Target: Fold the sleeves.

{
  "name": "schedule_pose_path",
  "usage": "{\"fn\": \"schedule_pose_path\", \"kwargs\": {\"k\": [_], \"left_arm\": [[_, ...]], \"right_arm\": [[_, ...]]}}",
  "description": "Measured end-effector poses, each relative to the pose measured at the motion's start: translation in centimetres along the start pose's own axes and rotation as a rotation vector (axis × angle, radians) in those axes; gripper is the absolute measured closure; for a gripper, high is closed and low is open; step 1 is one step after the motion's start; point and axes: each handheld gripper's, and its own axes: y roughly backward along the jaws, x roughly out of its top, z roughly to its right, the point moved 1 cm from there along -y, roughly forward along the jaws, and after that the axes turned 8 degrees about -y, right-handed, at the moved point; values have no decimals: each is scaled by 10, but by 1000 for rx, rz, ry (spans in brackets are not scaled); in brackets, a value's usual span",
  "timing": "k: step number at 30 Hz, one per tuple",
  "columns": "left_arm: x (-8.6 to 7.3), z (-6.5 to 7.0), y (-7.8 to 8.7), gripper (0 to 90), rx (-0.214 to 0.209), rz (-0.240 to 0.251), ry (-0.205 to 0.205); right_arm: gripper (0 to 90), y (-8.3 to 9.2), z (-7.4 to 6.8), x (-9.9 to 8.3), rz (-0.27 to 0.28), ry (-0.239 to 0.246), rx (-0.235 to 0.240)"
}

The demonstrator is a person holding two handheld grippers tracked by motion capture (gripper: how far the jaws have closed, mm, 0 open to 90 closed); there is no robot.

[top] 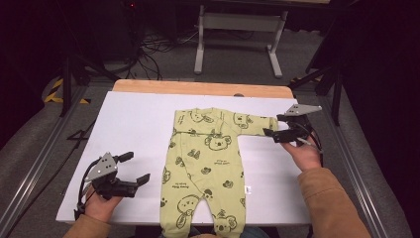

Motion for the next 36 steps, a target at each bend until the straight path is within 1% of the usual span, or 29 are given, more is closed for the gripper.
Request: {"fn": "schedule_pose_path", "kwargs": {"k": [3, 5, 8, 9, 15, 17, 20, 22, 26, 31, 33, 36], "left_arm": [[0, 0, 0, 52, -2, -2, 4], [0, 0, 0, 51, 5, 1, -1], [0, -1, -1, 48, 5, -3, 2], [0, 0, -1, 47, 3, -2, 12], [-1, 0, -1, 46, 0, -4, 7], [-1, 0, -1, 46, 0, -7, 7], [-1, 0, -1, 46, -1, -7, 7], [-1, 0, -1, 46, -2, -4, 6], [-1, 0, -2, 46, -1, -6, 2], [-1, 0, -2, 46, -3, -7, 2], [-1, 1, -2, 46, -2, -6, 0], [-1, 1, -3, 46, -5, -10, -3]], "right_arm": [[195, -3, 7, -1, -1, -18, -5], [186, -6, 11, 0, -14, -30, -10], [187, -10, 17, -1, -20, -35, -26], [184, -13, 21, -2, -29, -45, -32], [178, -22, 35, -5, -49, -99, -51], [178, -25, 36, -5, -47, -118, -44], [182, -31, 36, -5, -66, -105, -56], [185, -35, 37, -6, -75, -107, -64], [185, -39, 43, -9, -85, -141, -78], [189, -45, 47, -13, -113, -149, -96], [188, -47, 49, -15, -127, -161, -103], [187, -52, 53, -19, -163, -176, -121]]}}
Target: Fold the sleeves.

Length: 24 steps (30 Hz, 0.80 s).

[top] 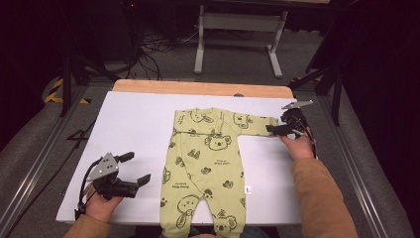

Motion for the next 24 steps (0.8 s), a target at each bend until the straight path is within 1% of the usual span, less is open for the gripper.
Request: {"fn": "schedule_pose_path", "kwargs": {"k": [1, 4, 6, 8, 10, 13, 14, 16, 18, 22, 24], "left_arm": [[0, 0, 0, 46, -2, -5, 1], [0, 0, -1, 46, -2, -8, -6], [0, 0, -1, 46, -2, -7, -5], [0, 1, -1, 46, -2, -8, -2], [0, 1, -1, 46, -1, -10, -8], [0, 1, -2, 46, -3, -10, -4], [0, 1, -2, 46, -2, -11, -9], [-1, 1, -2, 46, -6, -13, -5], [-1, 2, -3, 47, -6, -19, -14], [-1, 3, -4, 46, -7, -21, -16], [-1, 3, -4, 47, -8, -24, -15]], "right_arm": [[186, -2, 1, -1, -9, -3, -3], [184, -7, 4, -3, -39, -33, -12], [183, -11, 7, -4, -74, -54, -35], [182, -15, 9, -6, -90, -76, -28], [182, -17, 11, -7, -105, -87, -33], [185, -19, 13, -8, -108, -108, -19], [186, -19, 13, -8, -112, -113, -14], [184, -20, 12, -8, -114, -113, -9], [188, -21, 11, -8, -114, -110, -4], [228, -22, 11, -8, -124, -127, 21], [274, -23, 12, -9, -131, -142, 34]]}}
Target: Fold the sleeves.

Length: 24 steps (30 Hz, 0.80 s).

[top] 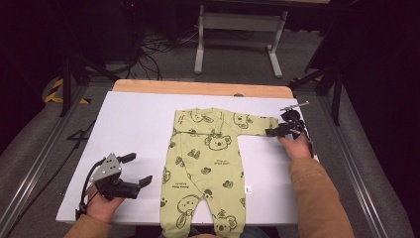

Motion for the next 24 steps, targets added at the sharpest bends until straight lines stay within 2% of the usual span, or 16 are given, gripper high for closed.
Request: {"fn": "schedule_pose_path", "kwargs": {"k": [5, 10, 18, 24], "left_arm": [[0, 1, -1, 47, -5, -1, -6], [1, 2, -1, 47, -2, -8, -17], [1, 2, -1, 47, -7, -2, -19], [1, 1, -1, 47, -8, 0, -15]], "right_arm": [[367, 2, 1, 0, -8, -4, 23], [551, 6, -2, 0, -4, 17, 22], [719, 13, -13, 3, 27, 104, -9], [744, 19, -21, 6, 66, 142, -27]]}}
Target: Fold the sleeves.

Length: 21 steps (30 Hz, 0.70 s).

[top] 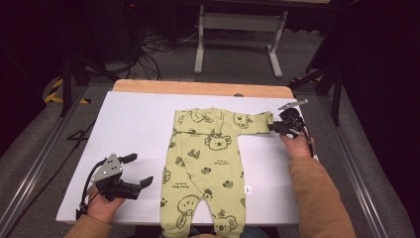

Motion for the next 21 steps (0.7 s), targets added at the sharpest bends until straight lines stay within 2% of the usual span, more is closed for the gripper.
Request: {"fn": "schedule_pose_path", "kwargs": {"k": [10, 12, 15, 21], "left_arm": [[0, 0, -1, 47, 1, -4, 2], [0, -1, -1, 47, 3, -12, 2], [0, -1, -1, 47, 2, -10, 5], [-1, -2, 1, 45, -4, 8, 23]], "right_arm": [[745, 15, -8, 7, 83, 21, -13], [746, 17, -9, 8, 91, 33, -20], [746, 20, -11, 14, 67, 29, -18], [745, 31, -25, 30, 98, 82, -26]]}}
